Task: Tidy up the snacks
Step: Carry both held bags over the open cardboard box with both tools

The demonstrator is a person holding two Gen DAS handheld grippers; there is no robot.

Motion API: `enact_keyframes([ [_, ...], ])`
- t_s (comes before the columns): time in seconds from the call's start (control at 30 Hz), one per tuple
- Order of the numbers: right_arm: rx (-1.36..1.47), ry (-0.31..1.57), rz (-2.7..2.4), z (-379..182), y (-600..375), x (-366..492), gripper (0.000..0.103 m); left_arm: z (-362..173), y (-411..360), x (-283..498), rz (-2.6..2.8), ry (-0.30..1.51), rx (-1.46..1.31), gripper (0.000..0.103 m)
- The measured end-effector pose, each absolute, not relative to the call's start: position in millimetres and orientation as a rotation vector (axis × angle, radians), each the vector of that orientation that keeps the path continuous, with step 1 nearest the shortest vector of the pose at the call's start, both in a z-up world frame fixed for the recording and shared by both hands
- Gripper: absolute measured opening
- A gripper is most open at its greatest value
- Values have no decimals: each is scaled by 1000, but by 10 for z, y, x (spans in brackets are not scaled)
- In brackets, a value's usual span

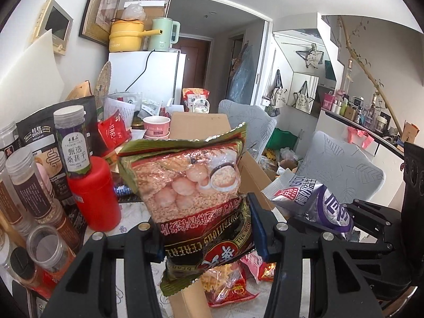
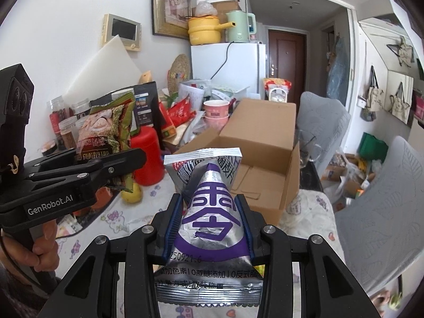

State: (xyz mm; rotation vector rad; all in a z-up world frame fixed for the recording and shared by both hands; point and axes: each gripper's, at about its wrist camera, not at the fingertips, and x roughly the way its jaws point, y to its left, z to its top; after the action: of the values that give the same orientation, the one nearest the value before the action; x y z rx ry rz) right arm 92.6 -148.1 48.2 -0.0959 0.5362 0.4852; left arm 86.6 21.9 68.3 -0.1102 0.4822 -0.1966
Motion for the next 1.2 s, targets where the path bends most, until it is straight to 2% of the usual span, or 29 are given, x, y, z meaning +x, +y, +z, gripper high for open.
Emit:
enact_keyframes([
  [0.7, -91, 452, 447, 680, -1340, 2121, 39, 865, 257, 2100, -135, 412, -108, 49],
  [1.2, -78, 505, 387, 499, -1328, 2872, 40, 614, 240, 2882, -93, 456, -86, 49],
])
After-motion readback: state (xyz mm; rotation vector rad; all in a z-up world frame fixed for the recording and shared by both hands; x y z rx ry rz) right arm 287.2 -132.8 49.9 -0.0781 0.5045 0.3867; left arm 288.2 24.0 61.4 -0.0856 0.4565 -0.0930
